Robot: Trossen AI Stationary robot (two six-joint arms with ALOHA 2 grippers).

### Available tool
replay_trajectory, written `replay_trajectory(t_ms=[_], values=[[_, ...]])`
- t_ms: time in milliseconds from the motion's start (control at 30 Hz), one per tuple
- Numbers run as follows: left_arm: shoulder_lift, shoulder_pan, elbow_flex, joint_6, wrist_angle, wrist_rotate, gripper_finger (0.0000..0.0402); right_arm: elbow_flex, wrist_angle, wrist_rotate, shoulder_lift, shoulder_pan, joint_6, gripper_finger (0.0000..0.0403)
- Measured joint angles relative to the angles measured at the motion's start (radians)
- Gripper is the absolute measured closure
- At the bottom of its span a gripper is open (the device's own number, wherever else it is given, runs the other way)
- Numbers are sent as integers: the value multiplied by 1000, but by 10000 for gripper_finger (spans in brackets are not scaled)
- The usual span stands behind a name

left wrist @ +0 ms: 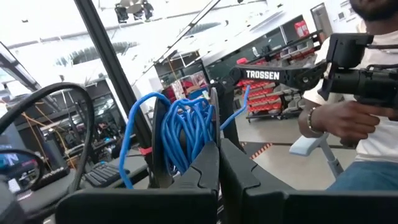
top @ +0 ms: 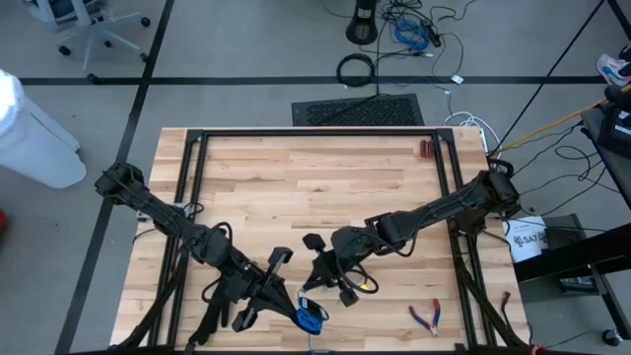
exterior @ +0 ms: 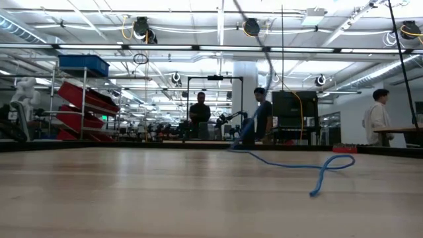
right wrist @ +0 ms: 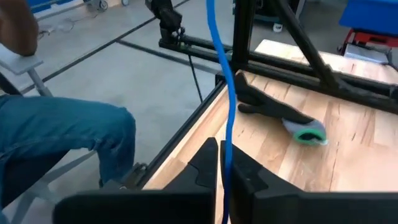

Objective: Coil cords
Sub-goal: Coil the blue wire onto the black spool

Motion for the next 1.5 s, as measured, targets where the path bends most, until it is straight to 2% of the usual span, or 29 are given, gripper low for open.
replay_trajectory(t_ms=[267,533,667,867,1167,1500], values=[[0,0,0,-1,8,18,401,0,153,-52,67,-11,13,402],[0,2,0,18,35,18,402,0,204,-62,121,-8,47,403],[0,2,0,28,42,-24,402,0,236,-82,141,4,72,403],[0,2,0,28,41,-83,402,0,218,-85,155,39,111,403],[0,-1,0,39,40,-213,402,0,99,-77,152,84,173,403],[-8,-25,0,52,37,-236,402,0,-43,-46,152,99,200,403]])
